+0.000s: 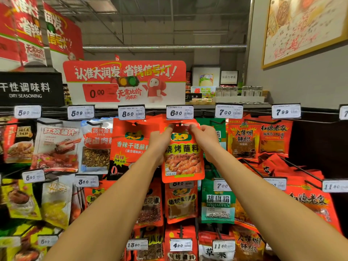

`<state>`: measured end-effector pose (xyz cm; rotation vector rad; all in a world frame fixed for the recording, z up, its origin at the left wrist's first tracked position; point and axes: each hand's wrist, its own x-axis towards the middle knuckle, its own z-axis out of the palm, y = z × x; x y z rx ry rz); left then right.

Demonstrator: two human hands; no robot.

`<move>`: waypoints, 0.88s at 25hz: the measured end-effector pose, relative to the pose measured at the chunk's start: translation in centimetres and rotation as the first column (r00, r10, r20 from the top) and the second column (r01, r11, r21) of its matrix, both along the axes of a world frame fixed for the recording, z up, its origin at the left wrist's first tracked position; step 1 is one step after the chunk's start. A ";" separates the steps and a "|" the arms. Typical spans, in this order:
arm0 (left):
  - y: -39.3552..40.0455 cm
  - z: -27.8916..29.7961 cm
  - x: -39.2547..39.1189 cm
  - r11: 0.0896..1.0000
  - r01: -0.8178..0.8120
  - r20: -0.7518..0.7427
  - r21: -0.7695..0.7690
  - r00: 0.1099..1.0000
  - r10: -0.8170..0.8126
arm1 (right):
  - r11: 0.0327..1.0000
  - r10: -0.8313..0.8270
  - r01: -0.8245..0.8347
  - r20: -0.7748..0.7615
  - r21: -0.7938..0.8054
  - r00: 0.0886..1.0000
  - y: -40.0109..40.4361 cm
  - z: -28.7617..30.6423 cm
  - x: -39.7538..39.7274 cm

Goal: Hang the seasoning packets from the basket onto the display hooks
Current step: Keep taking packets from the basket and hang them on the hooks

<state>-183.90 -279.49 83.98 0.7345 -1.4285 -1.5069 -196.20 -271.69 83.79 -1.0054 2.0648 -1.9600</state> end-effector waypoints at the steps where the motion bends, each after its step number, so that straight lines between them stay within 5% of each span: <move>1: 0.1 0.1 0.1 1.000 -0.009 0.011 -0.007 1.000 0.009 | 1.000 -0.001 0.001 -0.006 0.002 1.000 0.0 -0.1 0.0; 4: 0.4 -1.0 0.6 0.970 -0.112 0.079 -0.214 0.988 0.131 | 1.000 -0.030 0.030 -0.064 0.006 0.998 1.0 -0.7 0.4; 8: 1.9 -6.2 1.3 0.783 -0.105 0.334 -0.613 0.863 0.378 | 0.994 0.027 -0.001 -0.237 0.107 0.971 1.8 -3.8 1.4; 13: 0.8 -6.1 -1.1 0.889 -0.068 0.424 -0.454 0.861 0.282 | 0.978 0.052 -0.011 -0.189 0.210 0.981 -0.8 -4.1 1.2; 19: -1.1 -4.7 -3.4 0.905 -0.101 0.563 -0.414 0.752 0.342 | 0.925 0.095 -0.032 -0.149 0.377 0.984 -2.3 -3.1 -1.1; 22: -1.4 -4.4 -3.5 0.912 -0.140 0.513 -0.386 0.789 0.338 | 0.913 0.130 -0.077 -0.105 0.402 0.986 -2.2 -2.9 -1.9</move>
